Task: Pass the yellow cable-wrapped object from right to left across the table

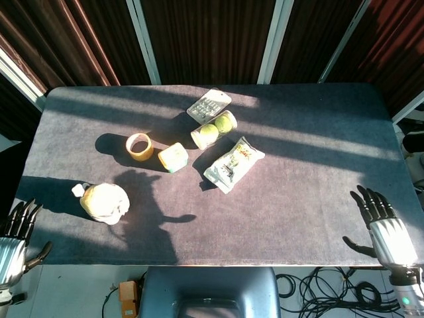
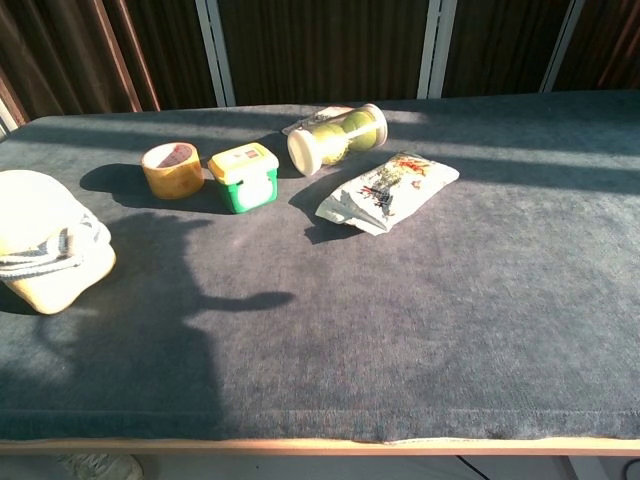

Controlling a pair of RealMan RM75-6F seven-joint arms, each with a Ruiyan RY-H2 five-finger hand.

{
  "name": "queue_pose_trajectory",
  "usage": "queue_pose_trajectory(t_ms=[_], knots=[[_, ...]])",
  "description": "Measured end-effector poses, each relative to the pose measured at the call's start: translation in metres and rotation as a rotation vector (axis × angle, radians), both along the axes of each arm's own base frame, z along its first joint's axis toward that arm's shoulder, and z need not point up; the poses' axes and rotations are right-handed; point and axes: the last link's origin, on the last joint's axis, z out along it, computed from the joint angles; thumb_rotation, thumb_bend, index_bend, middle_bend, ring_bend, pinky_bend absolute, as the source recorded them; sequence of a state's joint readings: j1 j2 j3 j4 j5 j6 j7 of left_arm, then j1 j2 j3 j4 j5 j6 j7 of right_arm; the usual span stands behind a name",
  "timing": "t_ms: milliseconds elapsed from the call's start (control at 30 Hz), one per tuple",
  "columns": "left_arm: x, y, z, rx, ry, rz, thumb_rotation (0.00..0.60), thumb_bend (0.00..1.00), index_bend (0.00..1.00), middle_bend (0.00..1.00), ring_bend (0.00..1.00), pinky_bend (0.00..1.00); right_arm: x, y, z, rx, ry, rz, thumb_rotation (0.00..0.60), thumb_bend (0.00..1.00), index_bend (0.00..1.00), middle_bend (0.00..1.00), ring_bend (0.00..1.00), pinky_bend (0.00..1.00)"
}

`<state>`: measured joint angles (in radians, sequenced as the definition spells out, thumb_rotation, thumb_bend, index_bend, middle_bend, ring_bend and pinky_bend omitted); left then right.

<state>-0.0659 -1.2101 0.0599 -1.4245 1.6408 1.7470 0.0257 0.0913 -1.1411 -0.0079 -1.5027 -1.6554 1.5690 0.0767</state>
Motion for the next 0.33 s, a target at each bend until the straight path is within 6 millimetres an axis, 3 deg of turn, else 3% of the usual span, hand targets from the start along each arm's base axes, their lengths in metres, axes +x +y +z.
queue_pose_trajectory(t_ms=[333], knots=[[-0.0022, -0.0091, 0.0012, -0.039, 0.025, 0.127, 0.6, 0.25, 0.0, 0.01, 0.01, 0.21, -0.0021, 0.003, 0.0028, 0.021, 0.015, -0.04, 0.6, 0.0, 0.0, 0.0, 0.0, 0.1]])
